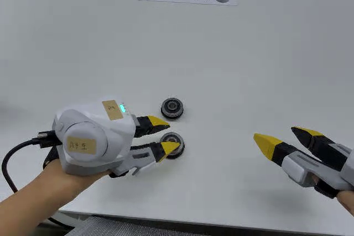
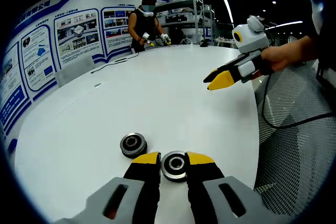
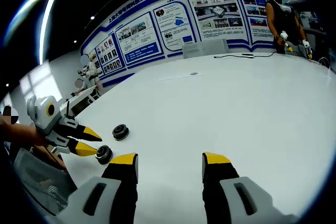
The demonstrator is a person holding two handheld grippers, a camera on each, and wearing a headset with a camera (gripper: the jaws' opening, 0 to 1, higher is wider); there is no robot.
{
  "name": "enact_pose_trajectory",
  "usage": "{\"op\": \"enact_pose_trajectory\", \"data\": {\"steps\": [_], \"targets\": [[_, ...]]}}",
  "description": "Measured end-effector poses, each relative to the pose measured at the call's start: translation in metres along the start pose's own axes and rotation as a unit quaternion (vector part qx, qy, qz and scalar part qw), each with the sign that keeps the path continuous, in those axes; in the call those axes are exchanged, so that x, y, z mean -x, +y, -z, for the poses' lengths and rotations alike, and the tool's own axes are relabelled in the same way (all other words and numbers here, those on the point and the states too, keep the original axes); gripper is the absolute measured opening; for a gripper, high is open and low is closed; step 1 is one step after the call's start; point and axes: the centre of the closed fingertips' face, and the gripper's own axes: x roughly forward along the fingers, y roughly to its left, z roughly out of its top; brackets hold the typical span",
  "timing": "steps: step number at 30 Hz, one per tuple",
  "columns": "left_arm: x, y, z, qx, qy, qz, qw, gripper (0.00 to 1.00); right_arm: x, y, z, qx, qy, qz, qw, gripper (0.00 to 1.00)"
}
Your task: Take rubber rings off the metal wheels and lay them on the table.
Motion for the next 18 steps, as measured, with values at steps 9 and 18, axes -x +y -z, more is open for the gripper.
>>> {"op": "enact_pose_trajectory", "data": {"steps": [9, 18], "targets": [[-0.0024, -0.0067, 0.0063, 0.0, 0.015, 0.013, 0.9998, 0.17, 0.0006, 0.0002, 0.0019, -0.004, 0.003, -0.002, 1.0, 0.49], [-0.0038, -0.0079, 0.0095, 0.011, 0.02, 0.016, 0.9996, 0.16, 0.0005, 0.0022, 0.004, -0.007, 0.007, -0.008, 0.9999, 0.48]]}}
